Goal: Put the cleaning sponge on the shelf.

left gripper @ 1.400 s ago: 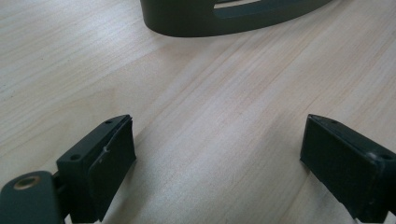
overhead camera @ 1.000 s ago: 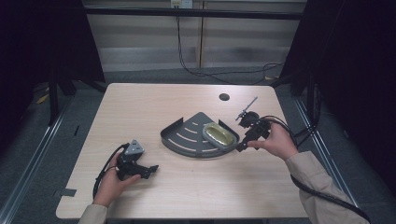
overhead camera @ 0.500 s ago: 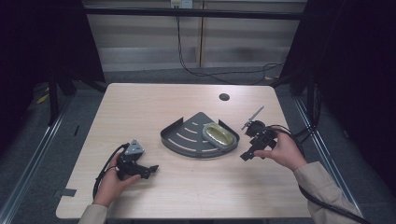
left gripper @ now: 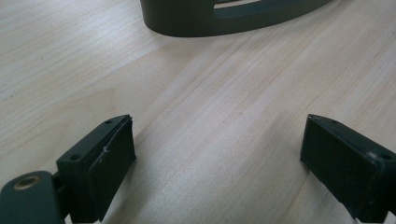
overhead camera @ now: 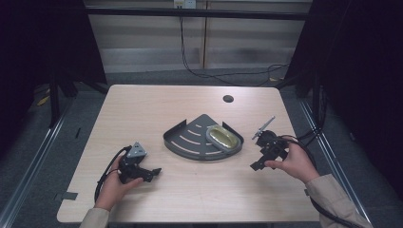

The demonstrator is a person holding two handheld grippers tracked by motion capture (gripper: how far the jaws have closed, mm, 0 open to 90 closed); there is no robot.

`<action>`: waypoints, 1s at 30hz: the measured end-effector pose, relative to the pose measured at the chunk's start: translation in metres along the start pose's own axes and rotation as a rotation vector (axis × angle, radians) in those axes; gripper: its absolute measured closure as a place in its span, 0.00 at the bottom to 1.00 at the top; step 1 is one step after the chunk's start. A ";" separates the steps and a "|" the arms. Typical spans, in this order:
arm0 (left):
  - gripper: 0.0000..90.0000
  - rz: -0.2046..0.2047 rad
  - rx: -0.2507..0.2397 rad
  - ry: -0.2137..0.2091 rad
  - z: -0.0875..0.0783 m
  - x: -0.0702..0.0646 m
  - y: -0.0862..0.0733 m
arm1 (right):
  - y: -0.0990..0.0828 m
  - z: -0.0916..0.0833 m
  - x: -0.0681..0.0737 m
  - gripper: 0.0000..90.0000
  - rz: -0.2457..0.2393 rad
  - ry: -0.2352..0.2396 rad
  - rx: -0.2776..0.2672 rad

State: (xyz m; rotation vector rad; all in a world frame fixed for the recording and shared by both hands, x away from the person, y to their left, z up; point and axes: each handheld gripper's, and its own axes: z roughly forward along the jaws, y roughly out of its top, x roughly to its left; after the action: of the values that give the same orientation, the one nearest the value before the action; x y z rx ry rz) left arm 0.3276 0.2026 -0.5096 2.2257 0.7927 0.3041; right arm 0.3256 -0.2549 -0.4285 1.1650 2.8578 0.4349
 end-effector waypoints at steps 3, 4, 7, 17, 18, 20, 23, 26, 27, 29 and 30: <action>0.11 0.000 0.000 0.000 0.000 0.000 0.000 | -0.004 0.000 0.000 0.23 0.006 -0.006 -0.001; 0.11 0.000 0.000 0.000 0.000 0.000 0.000 | -0.005 0.000 0.000 0.23 0.008 -0.007 0.001; 0.11 0.000 0.000 0.000 0.000 0.000 0.000 | -0.011 0.002 -0.002 0.23 0.014 -0.008 0.003; 0.11 0.000 0.000 0.000 0.000 0.000 0.000 | -0.028 0.010 -0.007 0.23 0.033 0.002 -0.017; 0.11 0.000 0.000 0.000 0.000 0.000 0.000 | -0.030 0.010 -0.008 0.23 0.035 -0.001 -0.019; 0.11 0.000 0.000 0.000 0.000 0.000 0.000 | -0.034 0.011 -0.009 0.23 0.042 0.004 -0.022; 0.11 0.001 0.000 0.000 0.000 0.000 0.000 | -0.040 0.014 -0.011 0.23 0.050 0.000 -0.025; 0.11 -0.001 -0.001 0.001 0.000 0.000 0.000 | -0.045 0.015 -0.012 0.22 0.050 -0.001 -0.025; 0.11 0.000 -0.001 0.001 0.000 0.000 0.000 | -0.047 0.016 -0.013 0.22 0.053 0.003 -0.028; 0.11 0.000 0.000 0.000 0.000 0.000 0.000 | -0.050 0.017 -0.014 0.22 0.058 0.004 -0.038; 0.11 0.000 0.000 0.000 0.000 0.000 0.000 | -0.051 0.017 -0.014 0.22 0.062 0.006 -0.037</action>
State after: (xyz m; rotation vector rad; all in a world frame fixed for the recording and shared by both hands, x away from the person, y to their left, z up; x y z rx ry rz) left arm 0.3276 0.2026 -0.5097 2.2252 0.7931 0.3045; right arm 0.3030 -0.2950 -0.4594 1.2508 2.8122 0.4913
